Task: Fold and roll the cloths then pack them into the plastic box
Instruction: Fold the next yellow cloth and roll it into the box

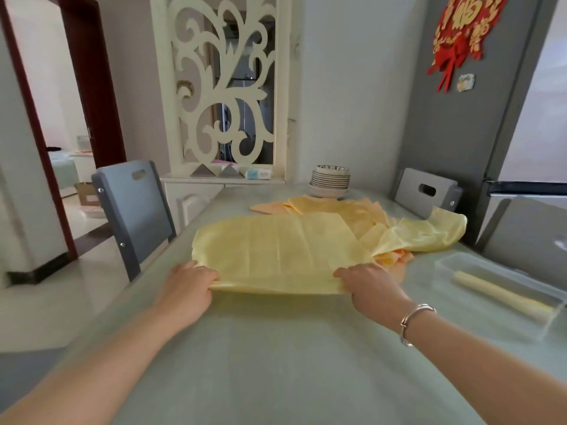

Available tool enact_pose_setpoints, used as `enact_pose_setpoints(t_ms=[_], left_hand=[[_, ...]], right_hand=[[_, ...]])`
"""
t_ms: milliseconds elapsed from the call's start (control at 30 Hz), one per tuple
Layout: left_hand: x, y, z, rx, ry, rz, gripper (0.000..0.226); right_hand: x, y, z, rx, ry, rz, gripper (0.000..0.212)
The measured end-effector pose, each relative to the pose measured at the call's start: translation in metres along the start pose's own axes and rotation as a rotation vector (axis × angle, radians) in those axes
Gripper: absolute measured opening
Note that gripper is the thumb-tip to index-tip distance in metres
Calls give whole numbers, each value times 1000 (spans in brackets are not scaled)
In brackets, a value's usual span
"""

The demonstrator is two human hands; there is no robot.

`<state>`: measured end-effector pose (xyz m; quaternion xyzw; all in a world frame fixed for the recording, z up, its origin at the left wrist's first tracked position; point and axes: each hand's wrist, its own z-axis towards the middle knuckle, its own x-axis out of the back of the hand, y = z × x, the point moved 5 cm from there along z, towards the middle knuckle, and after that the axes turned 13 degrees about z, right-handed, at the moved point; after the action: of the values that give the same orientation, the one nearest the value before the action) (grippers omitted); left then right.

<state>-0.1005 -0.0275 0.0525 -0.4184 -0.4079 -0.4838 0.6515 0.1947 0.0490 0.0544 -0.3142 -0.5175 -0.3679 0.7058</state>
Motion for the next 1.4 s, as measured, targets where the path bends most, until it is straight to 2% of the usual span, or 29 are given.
enact_pose_setpoints(t_ms=[100, 267, 400, 500, 567, 667, 767, 933, 967, 1067, 1133, 1300, 1400], left_hand=[[-16, -5, -15, 17, -90, 3, 42], [-12, -18, -21, 1, -33, -109, 21], [-12, -26, -21, -33, -72, -451, 18], [-11, -28, -23, 22, -69, -532, 5], [-9, -29, -22, 69, -71, -546, 20], [-11, -31, -22, 89, -162, -576, 21], [-16, -37, -21, 103, -205, -546, 20], [-29, -57, -12, 258, -158, -573, 40], [-32, -60, -10, 295, -147, -616, 39], [-40, -64, -5, 355, -121, -716, 16], [-47, -69, 1, 394, -81, -701, 14], [-59, -73, 7, 462, -35, -532, 13], [-62, -73, 4, 507, 16, -361, 20]], right_hand=[[-18, -1, -17, -31, -53, 187, 50], [-21, 14, -28, -163, 11, 478, 34], [-8, 22, -27, -196, 102, 624, 21], [1, 27, -28, -245, 159, 666, 13], [3, 31, -27, -304, 145, 670, 16], [-1, 36, -25, -379, 69, 684, 27], [-5, 38, -22, -429, 43, 649, 12], [-12, 47, -11, -472, 142, 635, 5], [-13, 48, -7, -480, 161, 640, 5], [-17, 50, 4, -487, 227, 656, 10], [-19, 51, 12, -490, 261, 614, 13], [-23, 50, 28, -494, 277, 404, 14], [-28, 51, 35, -475, 258, 368, 25]])
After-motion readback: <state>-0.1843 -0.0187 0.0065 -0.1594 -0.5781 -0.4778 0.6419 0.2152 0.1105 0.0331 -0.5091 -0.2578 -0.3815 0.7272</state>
